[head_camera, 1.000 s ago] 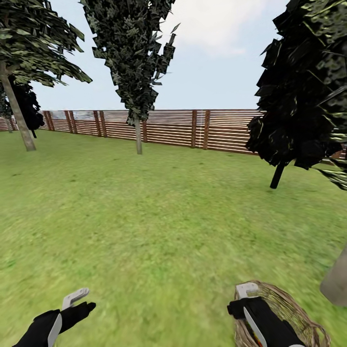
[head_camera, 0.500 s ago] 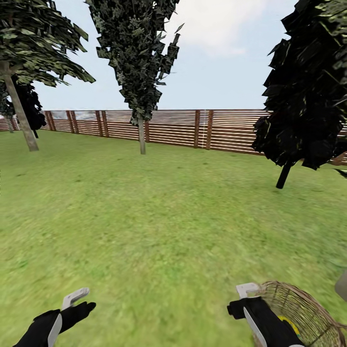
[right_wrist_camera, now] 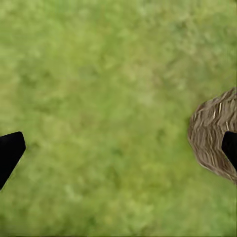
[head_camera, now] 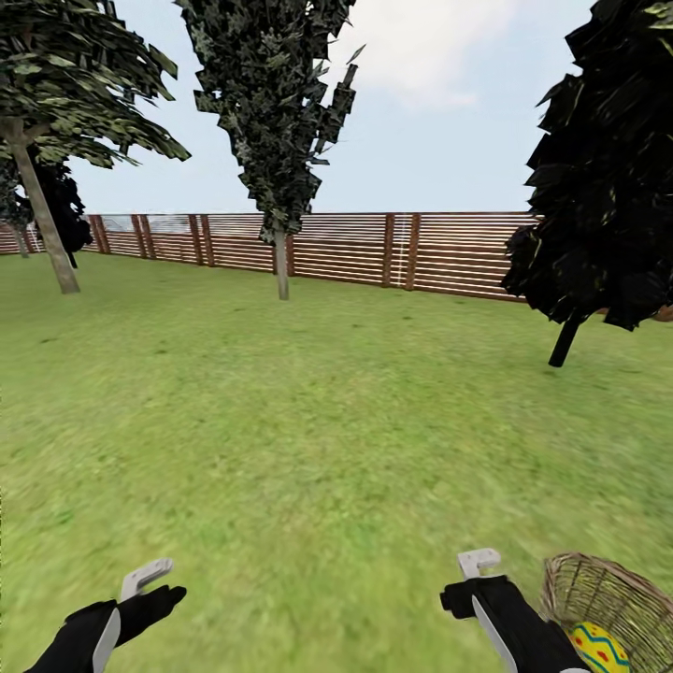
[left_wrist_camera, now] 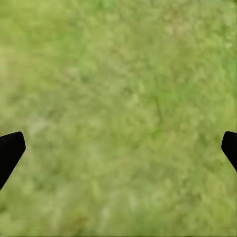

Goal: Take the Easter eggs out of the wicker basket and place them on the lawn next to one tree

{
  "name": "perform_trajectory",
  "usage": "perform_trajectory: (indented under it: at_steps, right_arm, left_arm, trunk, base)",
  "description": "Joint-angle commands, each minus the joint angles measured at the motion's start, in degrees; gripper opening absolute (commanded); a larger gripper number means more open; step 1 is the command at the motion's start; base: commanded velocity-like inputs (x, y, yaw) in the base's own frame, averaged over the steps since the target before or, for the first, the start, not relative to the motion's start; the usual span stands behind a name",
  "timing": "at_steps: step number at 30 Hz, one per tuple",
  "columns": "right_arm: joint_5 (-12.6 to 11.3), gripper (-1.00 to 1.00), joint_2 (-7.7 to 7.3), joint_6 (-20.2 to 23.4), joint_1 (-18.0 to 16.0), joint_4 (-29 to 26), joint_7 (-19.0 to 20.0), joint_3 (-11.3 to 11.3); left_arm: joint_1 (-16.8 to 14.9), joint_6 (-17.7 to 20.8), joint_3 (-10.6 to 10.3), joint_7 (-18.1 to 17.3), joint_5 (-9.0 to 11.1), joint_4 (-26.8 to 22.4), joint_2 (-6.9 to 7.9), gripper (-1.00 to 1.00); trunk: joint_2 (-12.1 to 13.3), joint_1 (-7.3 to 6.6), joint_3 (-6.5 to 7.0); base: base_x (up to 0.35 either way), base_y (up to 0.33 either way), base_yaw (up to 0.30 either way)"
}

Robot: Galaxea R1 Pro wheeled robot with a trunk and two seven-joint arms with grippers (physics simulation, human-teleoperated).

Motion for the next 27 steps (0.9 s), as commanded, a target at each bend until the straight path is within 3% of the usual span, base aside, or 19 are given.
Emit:
perform_trajectory:
  at_steps: [1, 12, 22, 27]
  right_arm:
    - [0.1, 1.00, -0.06, 0.4, 0.0, -0.1, -0.2, 0.3]
    - [0.1, 1.00, -0.03, 0.3, 0.0, -0.1, -0.2, 0.3]
    - [0.0, 1.00, -0.06, 0.2, 0.0, -0.1, -0.1, 0.3]
    - [0.0, 1.00, 0.02, 0.2, 0.0, 0.0, 0.1, 0.4]
  left_arm:
    - [-0.1, 0.3, 0.4, -0.5, -0.6, -0.1, -0.05, 1.00]
    - [-0.1, 0.2, 0.3, -0.5, -0.7, 3.6, -0.02, 1.00]
    - [-0.1, 0.1, 0.3, -0.5, -0.7, 3.9, -0.05, 1.00]
    - [-0.1, 0.1, 0.3, -0.5, -0.7, 3.9, 0.03, 1.00]
  trunk:
    - [0.0, 0.02, -0.06]
    - [0.0, 0.02, -0.06]
    - [0.0, 0.02, -0.06]
    - [0.0, 0.02, -0.06]
  base:
    - [0.199, 0.305, 0.000]
    - [0.257, 0.247, 0.000]
    - [0.268, 0.232, -0.002]
    - [0.268, 0.232, -0.218]
